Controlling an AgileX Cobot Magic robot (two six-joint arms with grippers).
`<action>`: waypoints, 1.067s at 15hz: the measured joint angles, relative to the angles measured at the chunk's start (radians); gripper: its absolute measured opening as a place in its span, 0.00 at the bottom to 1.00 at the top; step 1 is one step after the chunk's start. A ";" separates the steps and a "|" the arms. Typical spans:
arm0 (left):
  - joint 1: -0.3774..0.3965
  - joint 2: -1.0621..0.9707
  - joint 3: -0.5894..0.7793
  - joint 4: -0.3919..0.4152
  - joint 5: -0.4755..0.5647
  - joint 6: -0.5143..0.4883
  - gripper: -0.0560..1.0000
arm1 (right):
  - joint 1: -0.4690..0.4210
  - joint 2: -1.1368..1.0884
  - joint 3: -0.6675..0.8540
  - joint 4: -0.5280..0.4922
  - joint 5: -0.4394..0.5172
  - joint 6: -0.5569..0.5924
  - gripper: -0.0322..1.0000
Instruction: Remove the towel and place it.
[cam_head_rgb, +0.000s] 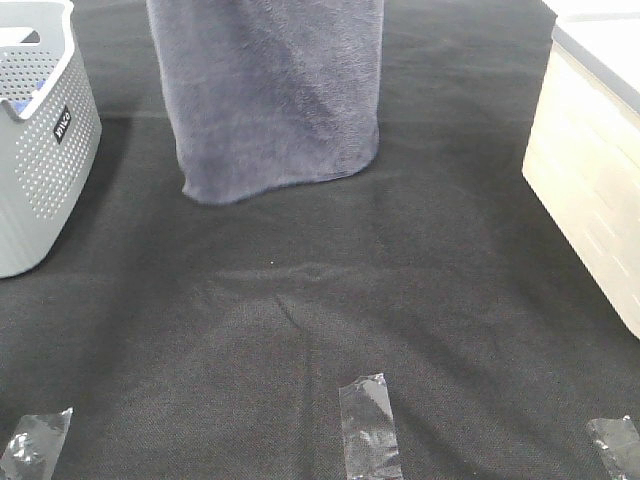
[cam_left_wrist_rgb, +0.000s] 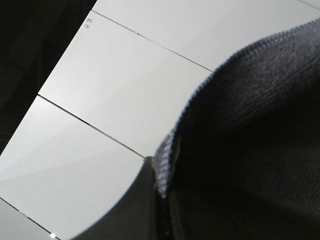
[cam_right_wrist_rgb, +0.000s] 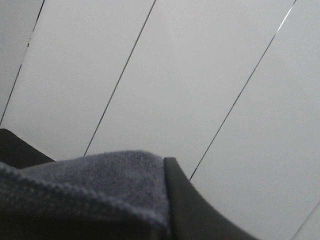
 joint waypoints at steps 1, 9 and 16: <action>0.015 0.038 -0.033 -0.024 -0.026 0.000 0.05 | -0.020 0.016 0.000 0.000 -0.032 0.027 0.05; 0.021 0.539 -0.697 -0.059 -0.026 -0.033 0.05 | -0.167 0.154 -0.016 0.021 -0.338 0.134 0.05; 0.021 0.586 -0.746 -0.060 -0.026 -0.054 0.05 | -0.195 0.178 -0.046 0.079 -0.396 0.153 0.05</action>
